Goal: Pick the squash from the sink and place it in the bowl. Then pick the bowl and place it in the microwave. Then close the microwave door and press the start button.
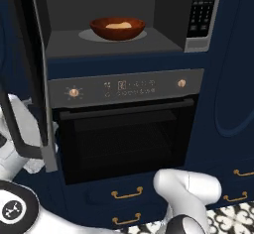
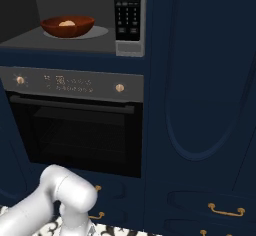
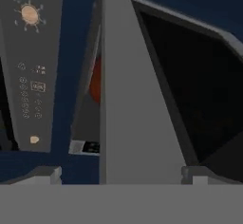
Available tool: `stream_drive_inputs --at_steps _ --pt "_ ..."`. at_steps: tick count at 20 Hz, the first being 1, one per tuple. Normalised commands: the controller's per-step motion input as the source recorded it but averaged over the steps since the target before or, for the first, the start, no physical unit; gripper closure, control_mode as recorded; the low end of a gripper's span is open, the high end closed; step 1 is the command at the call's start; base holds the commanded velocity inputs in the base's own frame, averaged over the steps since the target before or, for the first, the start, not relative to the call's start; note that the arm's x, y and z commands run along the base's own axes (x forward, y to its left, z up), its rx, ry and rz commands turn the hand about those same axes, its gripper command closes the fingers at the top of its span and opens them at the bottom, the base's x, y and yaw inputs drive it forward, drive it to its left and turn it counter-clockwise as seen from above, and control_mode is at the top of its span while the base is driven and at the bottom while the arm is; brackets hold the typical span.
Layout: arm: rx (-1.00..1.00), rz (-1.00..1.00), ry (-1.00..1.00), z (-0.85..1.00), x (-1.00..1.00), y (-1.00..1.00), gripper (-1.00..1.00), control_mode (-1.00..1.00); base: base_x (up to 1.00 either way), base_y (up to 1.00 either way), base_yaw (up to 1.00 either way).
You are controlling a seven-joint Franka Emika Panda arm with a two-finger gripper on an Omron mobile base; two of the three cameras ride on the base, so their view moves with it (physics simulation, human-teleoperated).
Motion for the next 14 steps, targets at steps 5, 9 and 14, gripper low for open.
stream_drive_inputs --at_steps 5,9,14 --pt "0.12 0.0 -0.08 0.16 -0.42 -1.0 -1.0 -1.0 0.0 0.0 0.0" --pt "0.11 0.0 -0.02 0.11 -0.38 -1.0 -1.0 -1.0 0.0 0.0 0.0" --pt "0.09 0.0 0.0 0.01 -0.39 -1.0 -1.0 -1.0 0.0 0.0 0.0"
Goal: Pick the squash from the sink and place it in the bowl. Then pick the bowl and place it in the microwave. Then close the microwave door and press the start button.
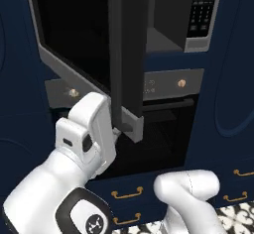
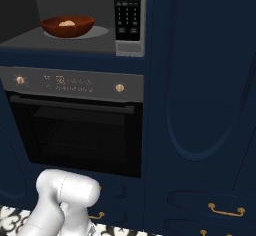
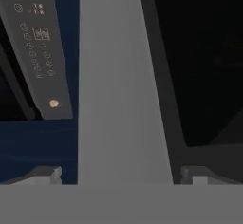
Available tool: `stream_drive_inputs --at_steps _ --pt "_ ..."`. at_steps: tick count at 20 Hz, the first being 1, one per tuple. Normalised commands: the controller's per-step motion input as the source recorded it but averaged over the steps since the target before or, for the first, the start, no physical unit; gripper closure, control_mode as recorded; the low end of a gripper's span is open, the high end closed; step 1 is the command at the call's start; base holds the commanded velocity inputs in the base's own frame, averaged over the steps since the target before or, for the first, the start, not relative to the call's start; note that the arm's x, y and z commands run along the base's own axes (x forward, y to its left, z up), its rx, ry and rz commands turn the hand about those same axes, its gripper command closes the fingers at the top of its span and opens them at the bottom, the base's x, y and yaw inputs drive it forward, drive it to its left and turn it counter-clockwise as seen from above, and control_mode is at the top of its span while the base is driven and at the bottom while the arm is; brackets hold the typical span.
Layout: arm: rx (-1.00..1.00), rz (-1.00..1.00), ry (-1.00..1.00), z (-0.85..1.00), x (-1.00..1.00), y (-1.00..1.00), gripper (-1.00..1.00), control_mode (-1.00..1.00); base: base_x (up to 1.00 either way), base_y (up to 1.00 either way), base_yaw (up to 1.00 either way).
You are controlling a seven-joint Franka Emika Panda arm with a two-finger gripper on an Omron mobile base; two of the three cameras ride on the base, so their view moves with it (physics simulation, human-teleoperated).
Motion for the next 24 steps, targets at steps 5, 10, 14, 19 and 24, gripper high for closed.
stream_drive_inputs --at_steps 5,10,14,19,24 --pt "0.09 0.0 0.01 0.04 -0.02 -1.0 -1.0 -1.0 0.0 0.0 0.0" --pt "0.09 0.0 0.11 0.01 0.21 -1.0 -1.0 -1.0 0.0 0.0 0.0" --pt "0.05 0.0 0.22 0.01 0.74 -1.0 -1.0 -1.0 0.0 0.0 0.0" --pt "0.07 0.0 0.29 0.04 1.0 -0.98 -1.0 -1.0 0.0 0.0 0.0" --pt "0.05 0.0 0.34 0.02 1.0 -0.58 -1.0 -1.0 0.0 0.0 0.0"
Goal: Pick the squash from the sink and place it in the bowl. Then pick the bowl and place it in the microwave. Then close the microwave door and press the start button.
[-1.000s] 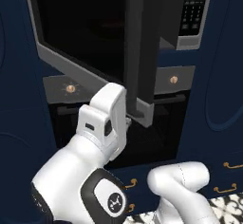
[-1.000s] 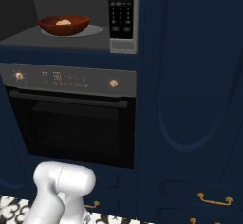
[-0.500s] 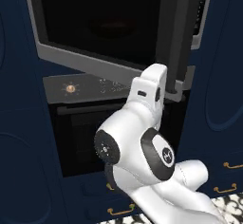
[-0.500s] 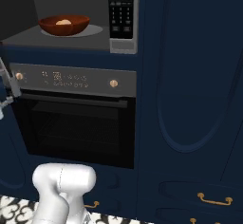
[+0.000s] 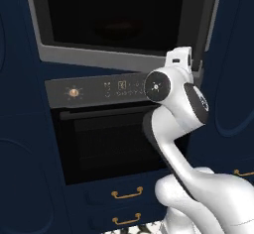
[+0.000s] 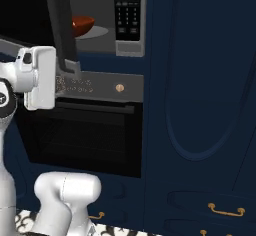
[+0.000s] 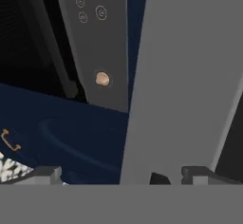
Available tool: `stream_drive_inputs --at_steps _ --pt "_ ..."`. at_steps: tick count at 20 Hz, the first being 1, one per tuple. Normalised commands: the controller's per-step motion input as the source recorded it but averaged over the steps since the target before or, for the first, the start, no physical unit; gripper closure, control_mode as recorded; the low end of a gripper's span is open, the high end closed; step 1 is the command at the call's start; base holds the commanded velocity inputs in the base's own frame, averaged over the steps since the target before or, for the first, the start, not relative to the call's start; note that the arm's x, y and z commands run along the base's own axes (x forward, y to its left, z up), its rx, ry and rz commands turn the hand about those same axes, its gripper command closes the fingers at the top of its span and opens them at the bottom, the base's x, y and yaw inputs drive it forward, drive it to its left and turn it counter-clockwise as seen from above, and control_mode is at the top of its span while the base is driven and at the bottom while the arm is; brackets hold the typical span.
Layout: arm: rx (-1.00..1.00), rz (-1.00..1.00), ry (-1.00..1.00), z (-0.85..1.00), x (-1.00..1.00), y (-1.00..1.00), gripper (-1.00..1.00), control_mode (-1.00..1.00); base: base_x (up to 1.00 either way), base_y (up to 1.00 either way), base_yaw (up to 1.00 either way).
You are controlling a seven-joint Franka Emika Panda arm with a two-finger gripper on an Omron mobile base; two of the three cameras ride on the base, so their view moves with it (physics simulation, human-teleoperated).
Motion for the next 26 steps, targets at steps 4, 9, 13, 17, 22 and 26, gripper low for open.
stream_drive_inputs --at_steps 4,9,13,17,22,26 --pt "0.0 0.02 0.34 0.01 1.0 -0.19 -1.0 -1.0 0.0 0.0 0.0" --pt "0.0 0.07 0.23 0.19 1.0 0.0 -1.0 -1.0 0.0 0.0 0.0" --pt "0.0 0.1 0.16 0.14 1.0 0.0 -1.0 -1.0 0.0 0.0 0.0" --pt "-0.04 0.15 0.06 -0.05 0.86 -0.01 -1.0 -1.0 0.0 0.0 0.0" --pt "-0.16 0.25 0.0 -0.47 0.53 0.0 -1.0 -1.0 0.0 0.0 0.0" --pt "-0.12 0.24 -0.02 -0.25 0.41 -0.06 -1.0 -1.0 0.0 0.0 0.0"
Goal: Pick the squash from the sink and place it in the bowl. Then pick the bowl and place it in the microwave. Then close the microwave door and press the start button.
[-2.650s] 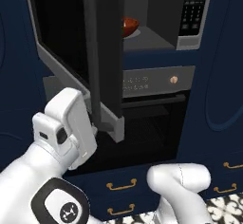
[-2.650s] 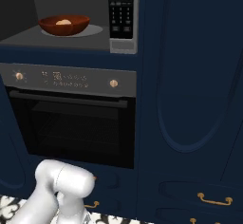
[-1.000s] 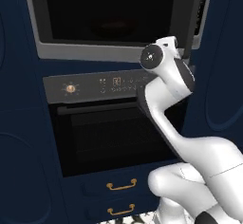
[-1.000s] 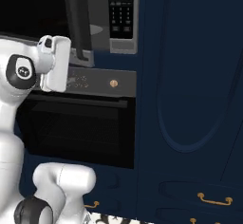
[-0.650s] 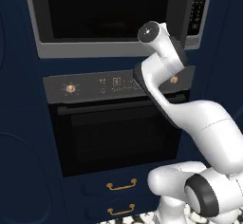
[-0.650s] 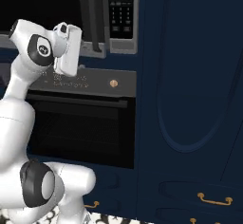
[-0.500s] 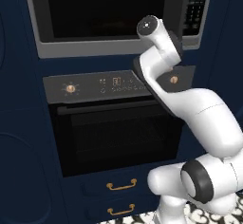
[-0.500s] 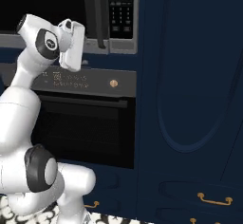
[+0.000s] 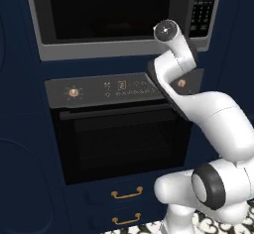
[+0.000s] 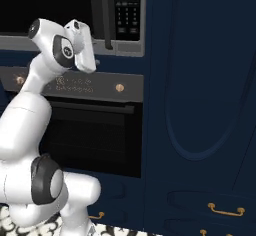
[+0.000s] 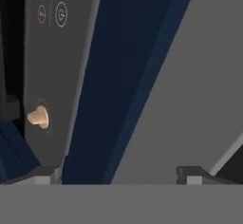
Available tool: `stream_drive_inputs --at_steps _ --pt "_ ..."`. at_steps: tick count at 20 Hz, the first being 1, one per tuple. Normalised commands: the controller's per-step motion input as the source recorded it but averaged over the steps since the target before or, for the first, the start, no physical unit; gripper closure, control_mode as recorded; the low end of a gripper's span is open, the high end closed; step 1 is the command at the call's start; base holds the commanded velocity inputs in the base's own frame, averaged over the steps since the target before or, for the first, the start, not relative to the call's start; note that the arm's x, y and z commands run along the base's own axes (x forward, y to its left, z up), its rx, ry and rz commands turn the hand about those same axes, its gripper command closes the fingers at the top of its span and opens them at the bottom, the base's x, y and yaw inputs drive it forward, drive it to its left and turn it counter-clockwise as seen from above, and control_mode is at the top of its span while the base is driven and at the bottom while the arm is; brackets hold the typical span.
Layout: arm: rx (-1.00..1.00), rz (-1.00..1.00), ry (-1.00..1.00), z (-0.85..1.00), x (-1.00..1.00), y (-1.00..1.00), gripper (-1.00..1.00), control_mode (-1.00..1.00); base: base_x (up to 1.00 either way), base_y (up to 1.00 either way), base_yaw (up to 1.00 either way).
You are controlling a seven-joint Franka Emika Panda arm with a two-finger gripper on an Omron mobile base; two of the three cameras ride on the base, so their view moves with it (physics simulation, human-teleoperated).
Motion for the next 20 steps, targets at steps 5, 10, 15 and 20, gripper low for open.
stream_drive_inputs --at_steps 5,10,15,20 --pt "0.02 0.23 -0.23 0.1 -0.97 -0.03 -1.0 -1.0 0.0 0.0 0.0" --pt "0.42 0.12 -0.09 0.77 -0.96 -0.51 -1.0 -1.0 0.0 0.0 0.0" --pt "0.58 0.09 -0.08 0.61 -0.67 -0.98 -1.0 -1.0 0.0 0.0 0.0" --pt "0.47 0.08 -0.22 0.14 -0.24 -0.7 -1.0 -1.0 0.0 0.0 0.0"
